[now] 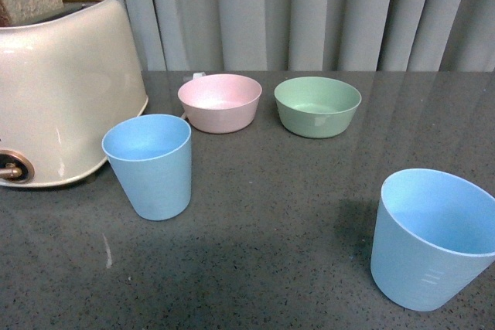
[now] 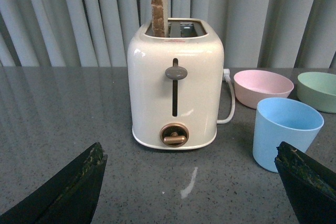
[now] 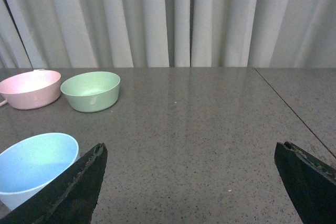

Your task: Stack blue cups with both arms

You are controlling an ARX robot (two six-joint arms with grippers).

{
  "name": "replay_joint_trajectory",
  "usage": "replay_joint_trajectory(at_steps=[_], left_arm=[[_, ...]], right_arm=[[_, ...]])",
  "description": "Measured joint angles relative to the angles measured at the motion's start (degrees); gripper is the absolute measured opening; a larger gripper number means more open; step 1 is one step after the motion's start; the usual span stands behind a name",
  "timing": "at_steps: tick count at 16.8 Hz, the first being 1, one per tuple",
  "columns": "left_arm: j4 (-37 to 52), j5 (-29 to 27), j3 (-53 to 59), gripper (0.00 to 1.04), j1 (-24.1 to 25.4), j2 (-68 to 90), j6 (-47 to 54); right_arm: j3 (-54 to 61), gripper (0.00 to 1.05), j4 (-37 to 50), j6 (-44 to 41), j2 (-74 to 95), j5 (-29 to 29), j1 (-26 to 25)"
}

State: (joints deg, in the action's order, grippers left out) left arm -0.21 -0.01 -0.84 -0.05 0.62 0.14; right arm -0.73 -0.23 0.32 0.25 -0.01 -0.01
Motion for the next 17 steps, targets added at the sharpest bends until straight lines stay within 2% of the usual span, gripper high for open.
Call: replay_joint_trajectory(at_steps=[17], left_arm=[[0.0, 0.0, 0.0, 0.98, 0.0, 0.0, 0.0]], right_arm=[[0.0, 0.98, 0.0, 0.0, 0.0, 0.0, 0.0]])
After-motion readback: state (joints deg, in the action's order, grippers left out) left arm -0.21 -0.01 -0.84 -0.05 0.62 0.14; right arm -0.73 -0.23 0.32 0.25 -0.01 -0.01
